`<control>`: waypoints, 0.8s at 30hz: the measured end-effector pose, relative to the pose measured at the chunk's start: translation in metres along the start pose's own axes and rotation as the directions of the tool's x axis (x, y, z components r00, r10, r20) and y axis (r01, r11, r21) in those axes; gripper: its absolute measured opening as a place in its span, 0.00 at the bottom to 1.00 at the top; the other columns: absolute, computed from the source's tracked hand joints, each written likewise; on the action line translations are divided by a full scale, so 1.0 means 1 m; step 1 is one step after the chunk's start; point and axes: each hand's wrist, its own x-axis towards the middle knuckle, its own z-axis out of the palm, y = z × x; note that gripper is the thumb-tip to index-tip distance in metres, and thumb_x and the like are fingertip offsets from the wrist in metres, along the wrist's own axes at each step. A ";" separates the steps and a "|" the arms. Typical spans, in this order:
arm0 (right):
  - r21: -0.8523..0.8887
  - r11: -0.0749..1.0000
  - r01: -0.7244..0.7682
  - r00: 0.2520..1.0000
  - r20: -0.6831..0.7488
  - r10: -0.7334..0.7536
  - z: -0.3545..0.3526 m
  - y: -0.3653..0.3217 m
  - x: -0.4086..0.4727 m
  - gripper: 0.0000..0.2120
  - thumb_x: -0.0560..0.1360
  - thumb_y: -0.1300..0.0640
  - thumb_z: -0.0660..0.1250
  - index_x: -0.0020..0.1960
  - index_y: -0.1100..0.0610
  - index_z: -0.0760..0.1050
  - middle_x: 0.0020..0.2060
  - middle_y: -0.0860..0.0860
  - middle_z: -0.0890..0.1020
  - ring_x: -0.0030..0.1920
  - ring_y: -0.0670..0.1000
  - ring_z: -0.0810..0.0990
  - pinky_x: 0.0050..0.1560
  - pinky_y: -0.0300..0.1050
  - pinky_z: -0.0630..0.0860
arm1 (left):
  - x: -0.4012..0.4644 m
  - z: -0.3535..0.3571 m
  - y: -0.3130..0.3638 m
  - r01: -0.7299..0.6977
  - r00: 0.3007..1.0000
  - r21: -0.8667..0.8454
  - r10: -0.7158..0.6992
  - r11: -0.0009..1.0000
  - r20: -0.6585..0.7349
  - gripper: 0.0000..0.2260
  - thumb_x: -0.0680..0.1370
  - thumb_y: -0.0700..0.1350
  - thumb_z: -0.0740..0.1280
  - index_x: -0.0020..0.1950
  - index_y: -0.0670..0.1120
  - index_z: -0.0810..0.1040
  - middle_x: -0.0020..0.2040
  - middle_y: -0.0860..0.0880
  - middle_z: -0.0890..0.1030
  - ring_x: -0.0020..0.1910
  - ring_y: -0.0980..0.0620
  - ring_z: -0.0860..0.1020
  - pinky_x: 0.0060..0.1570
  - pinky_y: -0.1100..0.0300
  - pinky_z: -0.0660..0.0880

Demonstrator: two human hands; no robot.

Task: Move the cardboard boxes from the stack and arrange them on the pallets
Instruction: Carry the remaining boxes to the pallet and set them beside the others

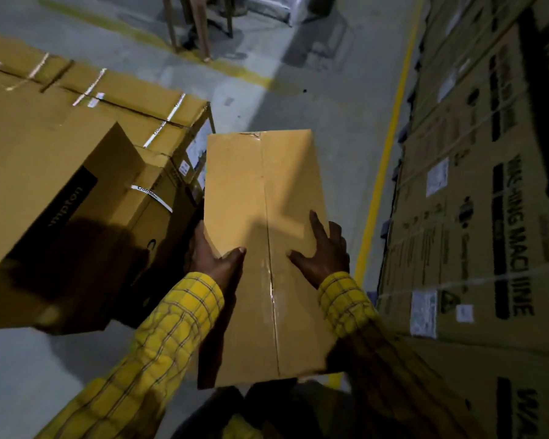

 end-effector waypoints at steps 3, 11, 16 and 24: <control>-0.025 0.998 0.056 0.998 -0.003 -0.056 -0.016 -0.004 0.031 0.49 0.72 0.37 0.75 0.83 0.35 0.47 0.82 0.53 0.54 0.80 0.61 0.56 0.76 0.64 0.63 | 0.019 0.009 0.015 -0.020 0.998 -0.002 0.020 1.000 -0.051 0.49 0.64 0.55 0.80 0.80 0.52 0.59 0.74 0.44 0.70 0.72 0.41 0.69 0.71 0.42 0.69; -0.016 0.979 0.204 0.979 0.017 -0.204 -0.045 -0.052 0.143 0.49 0.71 0.36 0.75 0.83 0.36 0.50 0.80 0.52 0.56 0.78 0.62 0.59 0.74 0.62 0.66 | 0.103 0.022 0.065 -0.028 0.987 -0.091 0.013 0.995 -0.163 0.46 0.72 0.39 0.79 0.82 0.45 0.55 0.76 0.42 0.67 0.71 0.47 0.67 0.65 0.60 0.62; -0.024 0.956 0.291 0.955 0.060 -0.290 -0.058 -0.094 0.248 0.50 0.70 0.34 0.76 0.82 0.36 0.50 0.79 0.53 0.58 0.78 0.62 0.62 0.74 0.61 0.68 | 0.190 0.029 0.098 -0.045 0.968 -0.080 0.023 0.996 -0.250 0.48 0.67 0.46 0.83 0.80 0.45 0.59 0.75 0.43 0.70 0.73 0.44 0.70 0.72 0.54 0.66; -0.059 0.906 0.418 0.901 0.152 -0.406 -0.092 -0.164 0.397 0.50 0.70 0.34 0.75 0.82 0.34 0.50 0.79 0.53 0.57 0.78 0.63 0.62 0.73 0.63 0.68 | 0.304 0.044 0.154 0.039 0.910 0.033 -0.022 0.999 -0.414 0.51 0.68 0.53 0.82 0.83 0.44 0.56 0.80 0.41 0.62 0.79 0.42 0.61 0.77 0.47 0.61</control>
